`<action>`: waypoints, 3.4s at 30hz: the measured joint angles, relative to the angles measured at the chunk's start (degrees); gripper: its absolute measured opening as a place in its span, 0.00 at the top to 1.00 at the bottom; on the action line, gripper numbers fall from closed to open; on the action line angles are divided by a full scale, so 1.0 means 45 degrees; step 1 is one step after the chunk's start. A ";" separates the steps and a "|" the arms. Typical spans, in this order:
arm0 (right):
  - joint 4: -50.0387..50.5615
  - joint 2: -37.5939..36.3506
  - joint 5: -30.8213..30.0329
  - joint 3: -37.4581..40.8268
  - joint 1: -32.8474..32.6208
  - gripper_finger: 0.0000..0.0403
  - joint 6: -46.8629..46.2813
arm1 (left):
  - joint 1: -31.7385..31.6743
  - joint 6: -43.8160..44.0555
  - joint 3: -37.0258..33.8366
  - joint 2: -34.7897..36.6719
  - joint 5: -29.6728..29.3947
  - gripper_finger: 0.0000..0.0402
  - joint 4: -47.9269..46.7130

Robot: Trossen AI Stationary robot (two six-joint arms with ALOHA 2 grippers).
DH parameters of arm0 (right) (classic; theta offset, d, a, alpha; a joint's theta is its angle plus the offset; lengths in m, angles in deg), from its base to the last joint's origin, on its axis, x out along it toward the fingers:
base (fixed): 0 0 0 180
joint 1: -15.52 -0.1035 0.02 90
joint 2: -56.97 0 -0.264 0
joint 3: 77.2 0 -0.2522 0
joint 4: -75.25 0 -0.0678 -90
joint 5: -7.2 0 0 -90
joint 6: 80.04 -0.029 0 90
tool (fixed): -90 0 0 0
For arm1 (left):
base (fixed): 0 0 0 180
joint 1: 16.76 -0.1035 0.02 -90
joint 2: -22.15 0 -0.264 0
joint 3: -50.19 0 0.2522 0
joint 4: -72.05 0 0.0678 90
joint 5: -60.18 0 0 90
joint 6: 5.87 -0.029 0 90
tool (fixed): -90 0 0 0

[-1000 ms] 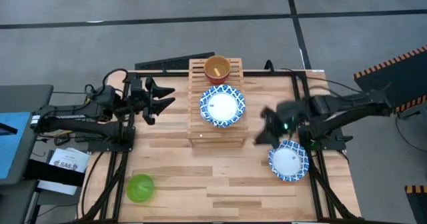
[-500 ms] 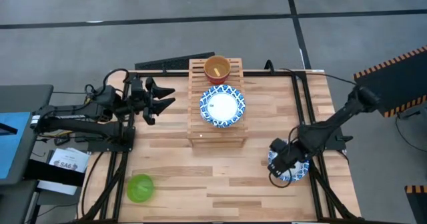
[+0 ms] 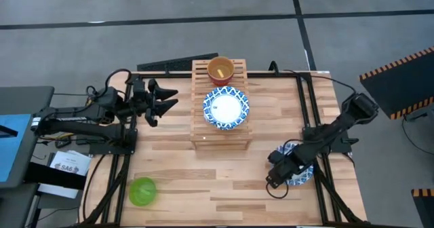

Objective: Place and stack bowls onto a shelf
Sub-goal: Stack the blue patterned bowl on top of the blue patterned bowl on the shelf

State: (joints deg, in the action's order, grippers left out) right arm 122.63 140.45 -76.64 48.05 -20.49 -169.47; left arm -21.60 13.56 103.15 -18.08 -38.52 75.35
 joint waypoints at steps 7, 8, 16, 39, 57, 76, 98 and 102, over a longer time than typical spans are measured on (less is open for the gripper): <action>0.0196 0.0732 0.0254 -0.0140 0.0015 0.57 -0.0013 | -0.0005 0.0031 0.0005 0.0000 -0.0269 0.51 0.0087; 0.0394 0.0698 0.0288 -0.0244 0.0015 0.61 0.0131 | -0.0005 0.0036 0.0005 0.0000 -0.0269 0.51 0.0087; 0.1625 -0.1396 0.2019 -0.2580 0.0505 0.95 0.5048 | -0.0005 -0.0031 0.0005 0.0000 -0.0269 0.51 0.0097; 0.6705 0.2430 0.0194 -1.6894 0.6755 0.95 2.0087 | -0.0005 -0.0508 0.0015 0.0287 -0.0385 0.51 0.0117; 1.1215 0.5727 -0.2455 -1.8345 0.7691 0.89 2.3470 | -0.0005 -0.0736 0.0015 0.0559 -0.0855 0.51 0.0146; 1.2197 0.5553 -0.4466 -1.8355 0.7080 0.36 2.3986 | -0.0005 -0.0741 0.0015 0.0559 -0.0890 0.51 0.0141; 0.3480 0.0159 -0.2902 -1.1642 0.6781 0.68 1.8826 | -0.0005 -0.1149 0.0009 0.0559 -0.0919 0.50 0.0078; -0.0906 0.0054 -0.2106 -1.0076 0.6693 0.95 1.8235 | -0.0005 -0.1149 0.0005 0.0559 -0.0924 0.50 0.0083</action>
State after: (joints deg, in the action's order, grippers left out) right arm 118.55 140.70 -86.12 2.71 9.63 -87.41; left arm -21.62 8.39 103.17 -15.56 -42.68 75.72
